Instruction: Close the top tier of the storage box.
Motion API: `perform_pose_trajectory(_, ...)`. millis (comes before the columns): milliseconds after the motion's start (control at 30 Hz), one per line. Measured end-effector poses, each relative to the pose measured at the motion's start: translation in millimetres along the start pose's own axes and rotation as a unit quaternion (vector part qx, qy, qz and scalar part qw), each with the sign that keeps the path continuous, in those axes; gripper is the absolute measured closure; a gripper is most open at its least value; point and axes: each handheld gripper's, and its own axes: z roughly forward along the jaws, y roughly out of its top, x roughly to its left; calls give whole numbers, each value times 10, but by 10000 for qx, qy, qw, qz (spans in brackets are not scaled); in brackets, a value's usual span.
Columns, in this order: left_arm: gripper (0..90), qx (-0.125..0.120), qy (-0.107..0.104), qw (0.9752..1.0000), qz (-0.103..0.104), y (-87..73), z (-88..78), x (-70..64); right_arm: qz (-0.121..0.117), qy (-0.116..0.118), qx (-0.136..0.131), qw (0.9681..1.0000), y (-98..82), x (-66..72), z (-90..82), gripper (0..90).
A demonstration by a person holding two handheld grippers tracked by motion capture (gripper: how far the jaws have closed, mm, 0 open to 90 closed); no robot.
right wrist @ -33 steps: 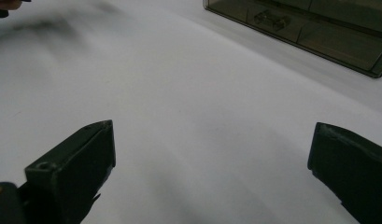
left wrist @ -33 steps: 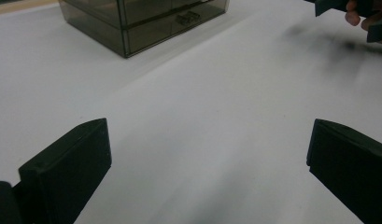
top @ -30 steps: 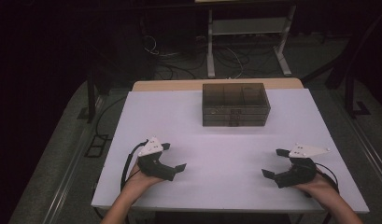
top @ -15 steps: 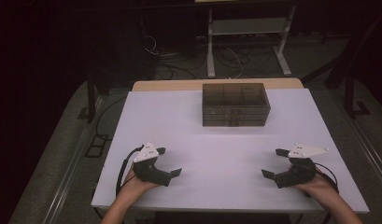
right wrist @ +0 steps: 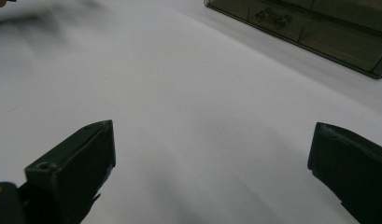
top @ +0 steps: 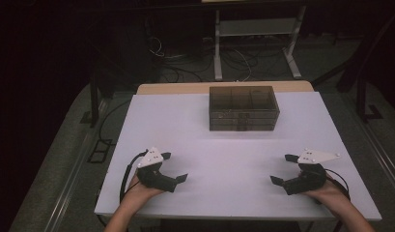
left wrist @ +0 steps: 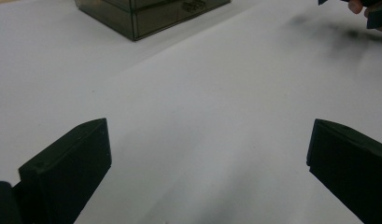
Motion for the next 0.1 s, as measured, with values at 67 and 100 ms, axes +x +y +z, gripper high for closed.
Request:
perform_pose_trajectory(67, 0, 6, -9, 10000, -9, 1, 3, -8, -5, -1, -4, 10000, 1, 0, -1, 3)
perform_pose_trajectory(100, 0, 8, -9, 10000, -6, 2, 4, -11, -2, 2, -8, 10000, 3, 1, -1, 3)
